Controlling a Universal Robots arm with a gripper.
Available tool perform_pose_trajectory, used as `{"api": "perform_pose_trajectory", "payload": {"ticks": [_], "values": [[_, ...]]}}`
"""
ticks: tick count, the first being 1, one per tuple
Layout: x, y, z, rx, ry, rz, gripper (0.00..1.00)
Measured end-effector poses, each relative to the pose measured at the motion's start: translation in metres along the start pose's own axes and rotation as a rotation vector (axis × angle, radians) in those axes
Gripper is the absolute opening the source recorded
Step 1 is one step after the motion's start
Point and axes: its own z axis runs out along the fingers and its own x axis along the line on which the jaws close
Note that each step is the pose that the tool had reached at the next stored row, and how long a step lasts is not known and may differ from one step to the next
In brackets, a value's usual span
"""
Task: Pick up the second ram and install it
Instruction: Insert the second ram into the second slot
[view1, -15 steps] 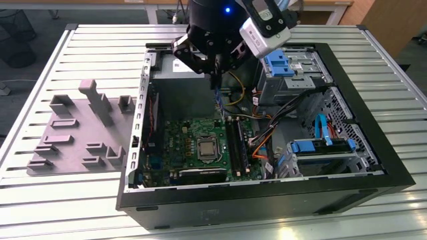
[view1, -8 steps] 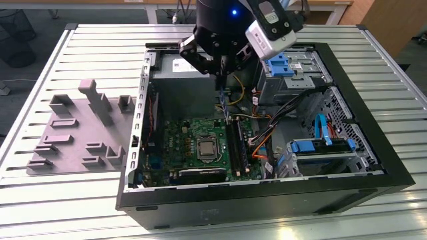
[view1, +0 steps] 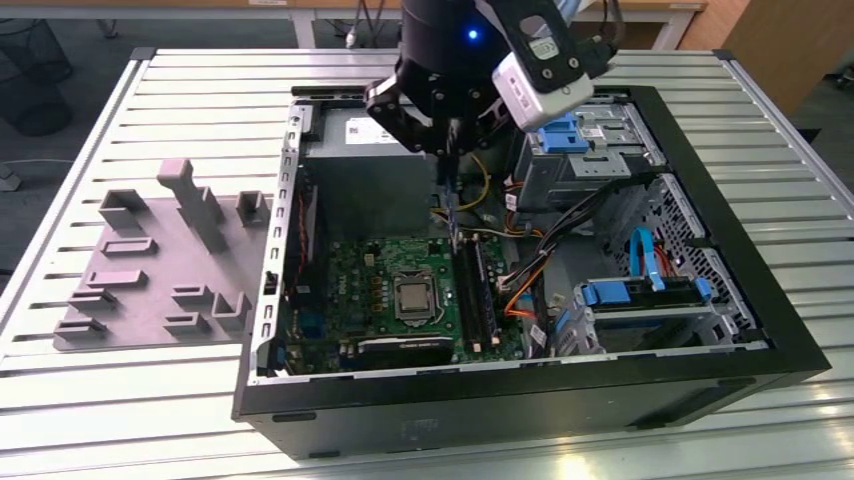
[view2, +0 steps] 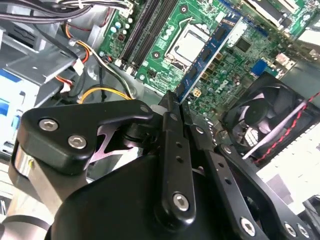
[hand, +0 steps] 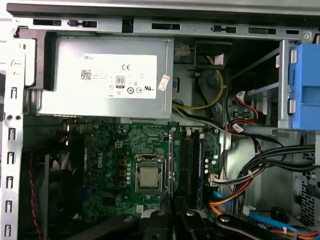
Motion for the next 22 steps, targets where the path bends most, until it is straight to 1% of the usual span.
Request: {"api": "perform_pose_trajectory", "payload": {"ticks": [8, 11, 18, 22], "values": [[-0.0145, 0.0005, 0.0062, 0.0006, -0.0003, 0.021, 0.14], [-0.0178, 0.0005, 0.0098, 0.0006, -0.0005, 0.029, 0.14], [-0.0185, 0.0003, 0.0212, 0.0005, -0.0005, 0.032, 0.14], [-0.0185, 0.0003, 0.0224, 0.0009, -0.0004, 0.031, 0.14]]}}
